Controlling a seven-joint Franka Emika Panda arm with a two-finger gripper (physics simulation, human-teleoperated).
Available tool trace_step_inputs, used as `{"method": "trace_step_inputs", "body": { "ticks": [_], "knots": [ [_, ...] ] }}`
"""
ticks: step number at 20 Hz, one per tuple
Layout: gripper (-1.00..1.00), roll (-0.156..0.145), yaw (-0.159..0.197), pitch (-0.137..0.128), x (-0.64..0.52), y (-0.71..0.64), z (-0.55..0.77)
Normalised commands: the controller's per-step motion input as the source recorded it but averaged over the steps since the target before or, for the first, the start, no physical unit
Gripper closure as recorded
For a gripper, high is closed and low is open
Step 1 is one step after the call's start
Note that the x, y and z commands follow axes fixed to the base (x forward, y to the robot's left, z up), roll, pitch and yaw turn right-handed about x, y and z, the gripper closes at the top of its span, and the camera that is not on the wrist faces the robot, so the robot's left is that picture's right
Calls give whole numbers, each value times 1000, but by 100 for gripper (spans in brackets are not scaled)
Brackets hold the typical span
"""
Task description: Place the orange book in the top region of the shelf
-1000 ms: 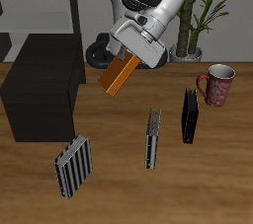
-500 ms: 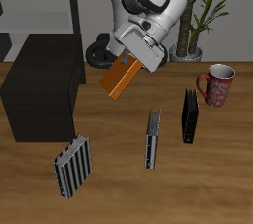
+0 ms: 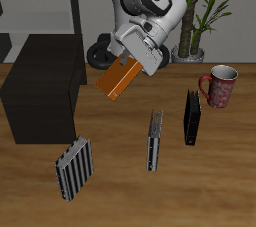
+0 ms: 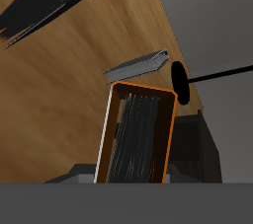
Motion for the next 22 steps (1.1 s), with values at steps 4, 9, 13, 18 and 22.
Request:
{"method": "trace_step_inputs", "body": {
  "ticks": [4,9,13,18,22],
  "knots": [
    [100,-37,-1,-4,36,-149,-11],
    [100,-57,11,3,89,-299,-9],
    [100,-39,7,14,31,-182,-33],
    [100,-34,16,-8,126,-229,-29],
    [100,-35,12,-27,74,-237,-26]
  ]
}}
